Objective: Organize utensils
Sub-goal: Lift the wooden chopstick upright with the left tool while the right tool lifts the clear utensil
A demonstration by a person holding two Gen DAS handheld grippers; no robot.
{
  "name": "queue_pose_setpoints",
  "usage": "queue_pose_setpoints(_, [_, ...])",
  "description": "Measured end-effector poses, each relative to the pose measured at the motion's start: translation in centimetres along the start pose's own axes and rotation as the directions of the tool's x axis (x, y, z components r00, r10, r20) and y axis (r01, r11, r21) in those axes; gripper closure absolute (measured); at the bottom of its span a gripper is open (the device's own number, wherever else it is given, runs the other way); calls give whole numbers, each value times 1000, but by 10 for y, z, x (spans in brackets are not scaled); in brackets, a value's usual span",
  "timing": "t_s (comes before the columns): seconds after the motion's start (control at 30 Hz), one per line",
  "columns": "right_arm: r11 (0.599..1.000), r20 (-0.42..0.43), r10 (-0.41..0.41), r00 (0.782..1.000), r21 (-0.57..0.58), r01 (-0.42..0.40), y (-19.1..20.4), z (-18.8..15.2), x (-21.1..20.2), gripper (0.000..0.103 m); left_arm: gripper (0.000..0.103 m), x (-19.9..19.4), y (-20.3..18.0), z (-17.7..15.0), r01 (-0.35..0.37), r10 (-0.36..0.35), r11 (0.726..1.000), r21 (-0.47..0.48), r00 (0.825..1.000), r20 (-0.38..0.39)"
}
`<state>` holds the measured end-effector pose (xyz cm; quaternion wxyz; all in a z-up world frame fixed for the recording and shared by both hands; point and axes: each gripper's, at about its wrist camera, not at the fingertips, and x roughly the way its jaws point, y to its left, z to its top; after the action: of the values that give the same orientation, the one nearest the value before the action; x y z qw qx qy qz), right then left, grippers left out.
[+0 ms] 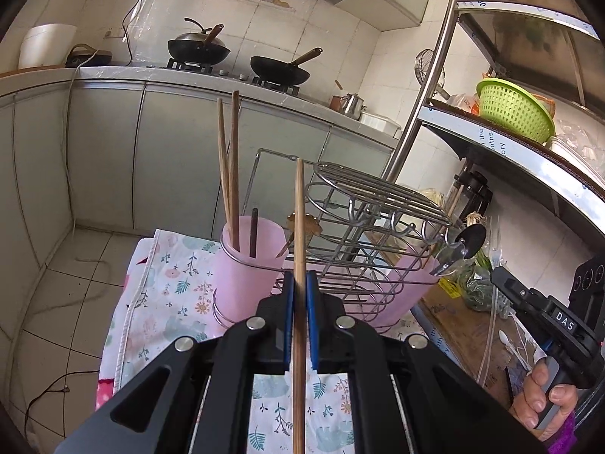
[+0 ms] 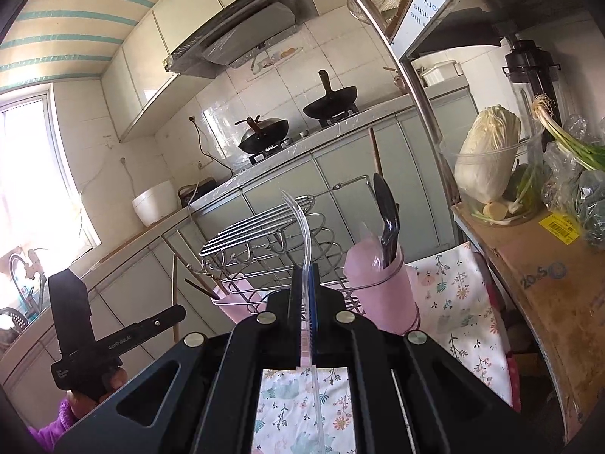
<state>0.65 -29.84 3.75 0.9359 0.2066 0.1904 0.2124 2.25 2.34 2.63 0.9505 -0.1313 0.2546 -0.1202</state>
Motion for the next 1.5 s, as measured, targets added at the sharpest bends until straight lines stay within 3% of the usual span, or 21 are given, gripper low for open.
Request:
queue_pose_setpoints(0.67, [1000,19,-17,1000,-12,17,-9,17,28,99,97,45,30,40,-105,105,994,-8,994,39])
queue_pose_setpoints(0.97, [1000,58,17,998,-26,-15,-2,28,29,99,97,32,17,56,-29,29,1000,-3,996,80])
queue_pose_setpoints(1.07, [999,84,28,996,-35,-25,2,32,26,100,97,21,10,63,-19,19,1000,-2,991,131])
queue_pose_setpoints(1.17, [998,121,33,992,-53,-27,6,38,22,100,97,6,2,73,-32,30,999,3,977,213])
queue_pose_setpoints(1.3, [997,175,41,984,-77,-28,12,47,17,100,97,-12,-8,86,-63,60,998,-2,940,335])
queue_pose_setpoints(1.5, [993,213,48,976,-111,-25,17,51,15,100,97,-25,-11,98,-137,159,987,-81,855,493])
